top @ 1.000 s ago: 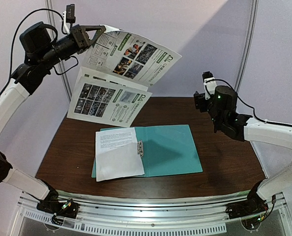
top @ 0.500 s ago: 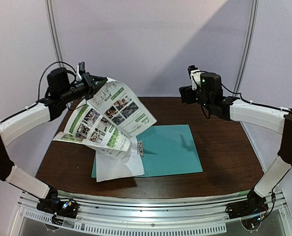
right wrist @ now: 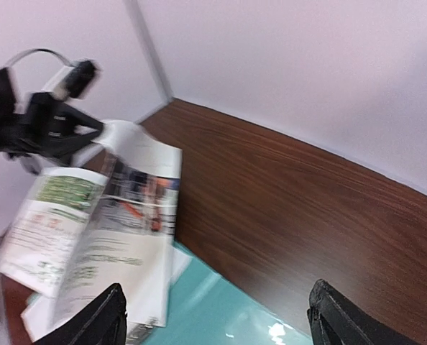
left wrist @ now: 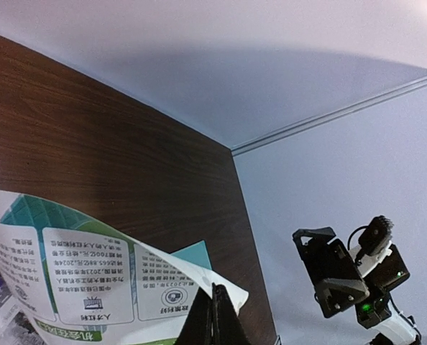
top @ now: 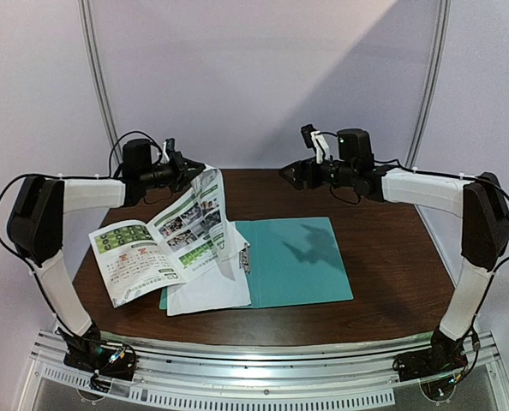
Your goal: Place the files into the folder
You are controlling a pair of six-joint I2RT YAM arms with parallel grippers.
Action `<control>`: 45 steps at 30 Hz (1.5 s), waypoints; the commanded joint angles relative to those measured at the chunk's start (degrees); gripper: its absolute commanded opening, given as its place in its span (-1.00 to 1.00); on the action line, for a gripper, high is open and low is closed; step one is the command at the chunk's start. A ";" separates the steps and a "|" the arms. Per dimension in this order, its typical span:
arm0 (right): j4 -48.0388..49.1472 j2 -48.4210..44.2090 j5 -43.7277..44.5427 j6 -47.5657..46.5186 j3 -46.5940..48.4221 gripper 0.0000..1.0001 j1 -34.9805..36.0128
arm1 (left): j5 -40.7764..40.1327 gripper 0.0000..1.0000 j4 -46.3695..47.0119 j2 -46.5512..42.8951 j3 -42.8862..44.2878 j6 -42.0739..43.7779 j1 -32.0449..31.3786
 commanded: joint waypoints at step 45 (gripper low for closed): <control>-4.67 13.60 5.86 11.68 20.83 -1.00 18.68 | -0.47 -0.48 0.26 -11.25 -3.04 8.76 -3.50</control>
